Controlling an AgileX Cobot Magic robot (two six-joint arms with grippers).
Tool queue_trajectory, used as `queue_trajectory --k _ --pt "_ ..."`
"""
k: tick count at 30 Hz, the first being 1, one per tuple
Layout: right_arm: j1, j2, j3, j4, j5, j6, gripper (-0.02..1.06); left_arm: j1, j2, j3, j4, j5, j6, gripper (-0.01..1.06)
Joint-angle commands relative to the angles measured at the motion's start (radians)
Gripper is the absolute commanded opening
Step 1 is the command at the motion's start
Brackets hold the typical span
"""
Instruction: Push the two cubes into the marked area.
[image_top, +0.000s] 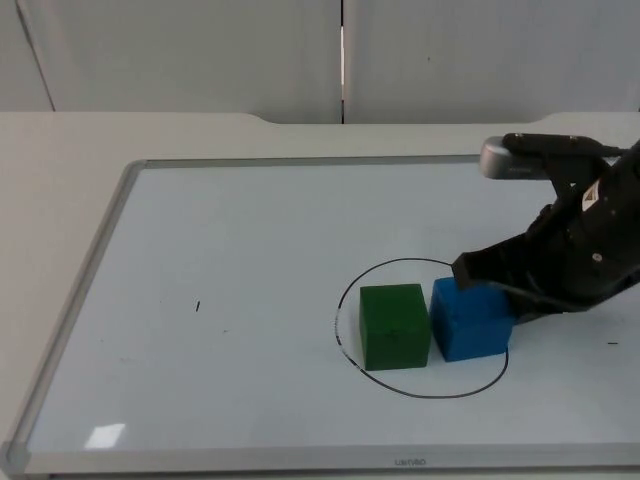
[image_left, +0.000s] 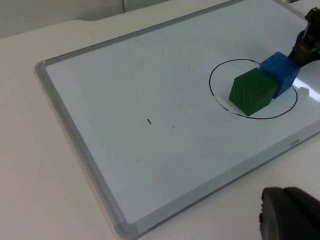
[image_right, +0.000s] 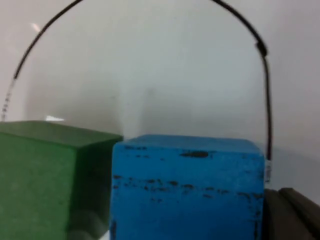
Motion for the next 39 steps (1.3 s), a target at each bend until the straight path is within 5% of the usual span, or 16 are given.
queue_trajectory --k 1,11,22,25,39 --pt "0.015 -0.001 -0.003 0.017 0.002 -0.012 0.0 0.0 -0.004 0.005 0.001 -0.005 -0.006 0.0" --pt "0.006 -0.017 -0.003 -0.006 -0.001 -0.011 0.0 0.0 -0.004 0.005 0.001 -0.005 -0.006 0.0" --pt "-0.127 -0.23 -0.003 -0.046 0.003 -0.011 0.0 0.0 -0.004 0.005 0.001 -0.005 -0.006 0.0" --pt "-0.127 -0.338 -0.003 -0.124 0.001 -0.011 0.0 0.0 -0.004 0.005 0.001 -0.005 -0.006 0.0" --pt "-0.127 -0.478 -0.003 -0.14 0.042 -0.011 0.0 0.0 -0.004 0.005 0.001 -0.005 -0.006 0.0"
